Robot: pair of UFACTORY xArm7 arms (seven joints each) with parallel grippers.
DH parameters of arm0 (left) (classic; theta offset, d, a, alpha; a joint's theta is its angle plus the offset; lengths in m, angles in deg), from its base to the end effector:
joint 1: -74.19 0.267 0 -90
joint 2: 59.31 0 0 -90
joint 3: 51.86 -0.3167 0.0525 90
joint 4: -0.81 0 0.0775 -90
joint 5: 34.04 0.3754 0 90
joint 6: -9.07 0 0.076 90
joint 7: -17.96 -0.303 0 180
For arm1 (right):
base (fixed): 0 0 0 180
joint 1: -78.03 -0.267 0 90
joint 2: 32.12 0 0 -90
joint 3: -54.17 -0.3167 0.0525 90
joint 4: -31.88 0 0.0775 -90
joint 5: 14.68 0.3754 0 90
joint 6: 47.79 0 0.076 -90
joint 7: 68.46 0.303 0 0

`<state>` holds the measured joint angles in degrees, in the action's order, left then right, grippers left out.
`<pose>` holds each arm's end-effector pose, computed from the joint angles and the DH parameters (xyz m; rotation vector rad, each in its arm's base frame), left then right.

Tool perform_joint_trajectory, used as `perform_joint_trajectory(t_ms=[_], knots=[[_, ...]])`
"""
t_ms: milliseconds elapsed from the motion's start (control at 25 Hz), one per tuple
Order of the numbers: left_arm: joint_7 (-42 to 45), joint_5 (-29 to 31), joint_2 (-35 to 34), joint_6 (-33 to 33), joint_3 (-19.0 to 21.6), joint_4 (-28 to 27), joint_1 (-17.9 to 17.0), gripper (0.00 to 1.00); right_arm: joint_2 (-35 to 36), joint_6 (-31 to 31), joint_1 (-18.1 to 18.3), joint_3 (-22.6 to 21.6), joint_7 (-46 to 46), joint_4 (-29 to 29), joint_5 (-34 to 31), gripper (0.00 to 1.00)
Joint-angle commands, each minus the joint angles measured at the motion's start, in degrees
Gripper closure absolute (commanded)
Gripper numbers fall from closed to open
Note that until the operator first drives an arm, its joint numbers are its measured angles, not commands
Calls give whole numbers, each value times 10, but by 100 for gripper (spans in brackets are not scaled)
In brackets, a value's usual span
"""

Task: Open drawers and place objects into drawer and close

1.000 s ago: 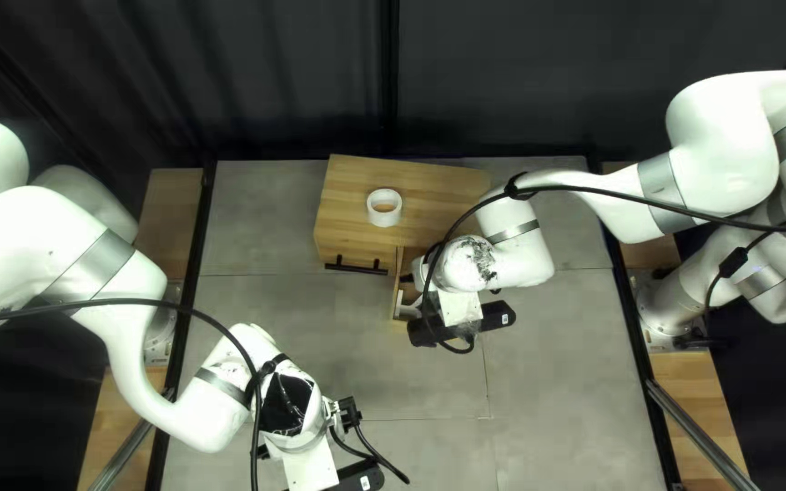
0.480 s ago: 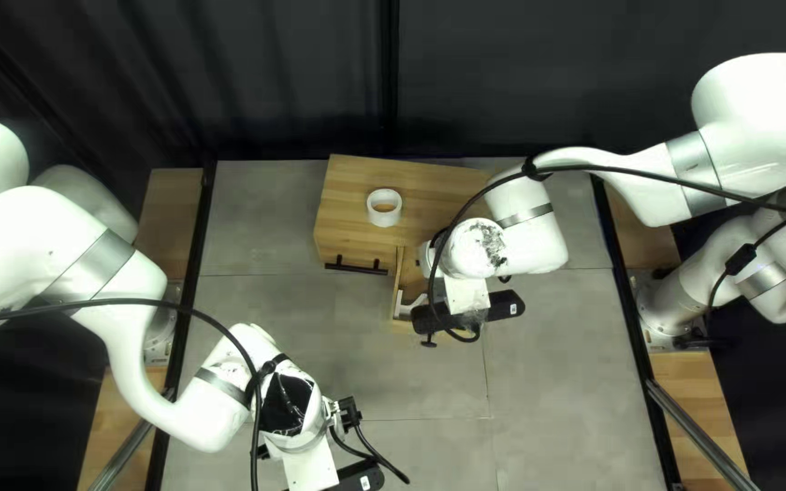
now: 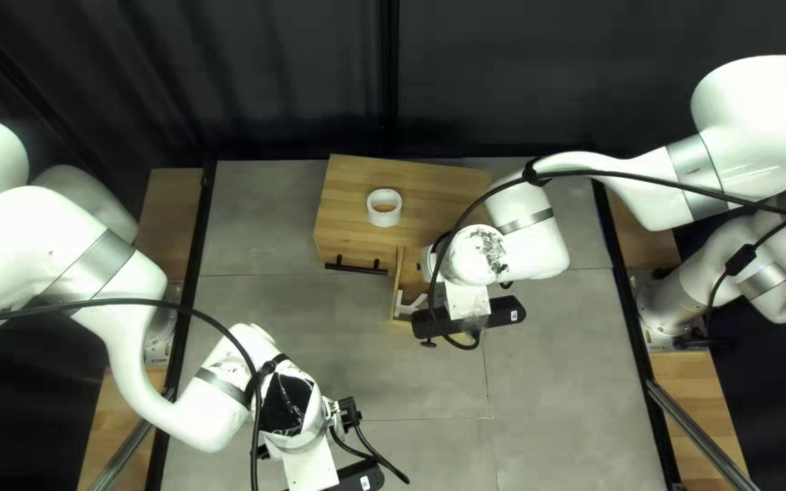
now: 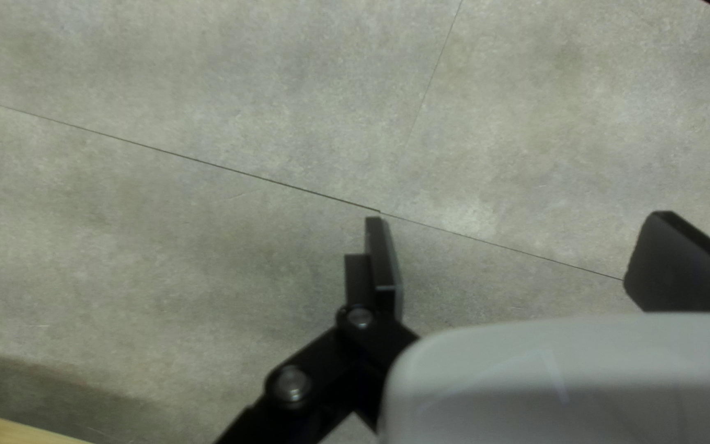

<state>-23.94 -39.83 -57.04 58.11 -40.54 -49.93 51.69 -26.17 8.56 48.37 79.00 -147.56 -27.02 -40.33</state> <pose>0.3806 -0.2783 0.0879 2.4751 -1.7948 -0.0053 0.5096 -0.0532 0.1307 1.8317 2.1431 -0.4144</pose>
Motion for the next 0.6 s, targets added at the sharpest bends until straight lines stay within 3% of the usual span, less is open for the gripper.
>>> perform_joint_trajectory(t_ms=[40,600], knots=[[0,0,0,0,0,0,0,0,-1,-9,-1,-1,-6,8,-2,0],[0,0,0,0,0,0,0,0,20,-42,12,3,-28,9,11,0]])
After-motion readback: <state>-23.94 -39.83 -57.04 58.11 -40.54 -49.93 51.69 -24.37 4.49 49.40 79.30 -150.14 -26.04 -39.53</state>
